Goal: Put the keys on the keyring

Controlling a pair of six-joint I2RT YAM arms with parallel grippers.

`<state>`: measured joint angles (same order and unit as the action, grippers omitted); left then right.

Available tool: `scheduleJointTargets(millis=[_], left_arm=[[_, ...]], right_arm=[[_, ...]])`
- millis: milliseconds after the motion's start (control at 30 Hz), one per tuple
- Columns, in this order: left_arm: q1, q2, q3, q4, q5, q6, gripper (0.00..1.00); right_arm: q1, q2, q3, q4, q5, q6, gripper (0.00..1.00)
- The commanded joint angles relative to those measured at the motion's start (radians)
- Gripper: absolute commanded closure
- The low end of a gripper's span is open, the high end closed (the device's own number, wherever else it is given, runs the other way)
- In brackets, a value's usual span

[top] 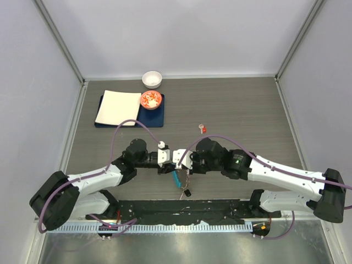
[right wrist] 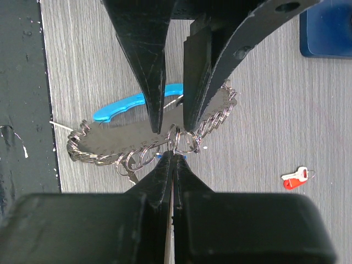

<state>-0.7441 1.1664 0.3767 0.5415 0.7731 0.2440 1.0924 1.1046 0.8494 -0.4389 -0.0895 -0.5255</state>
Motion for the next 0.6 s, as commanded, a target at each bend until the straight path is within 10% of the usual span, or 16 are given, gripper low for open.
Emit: scheduleJointTargets(millis=[0, 333, 567], left_arm=[[0.003, 0.025, 0.053, -0.003, 0.034, 0.028, 0.70], [0.003, 0.021, 0.047, 0.011, 0.038, -0.008, 1.00], [0.003, -0.079, -0.071, 0.211, -0.129, -0.197, 1.00]], right_arm=[[0.008, -0.017, 0.046, 0.045, -0.012, -0.008, 0.99], [0.008, -0.022, 0.036, 0.049, -0.018, 0.002, 0.99], [0.008, -0.055, -0.002, 0.068, -0.018, 0.039, 0.99]])
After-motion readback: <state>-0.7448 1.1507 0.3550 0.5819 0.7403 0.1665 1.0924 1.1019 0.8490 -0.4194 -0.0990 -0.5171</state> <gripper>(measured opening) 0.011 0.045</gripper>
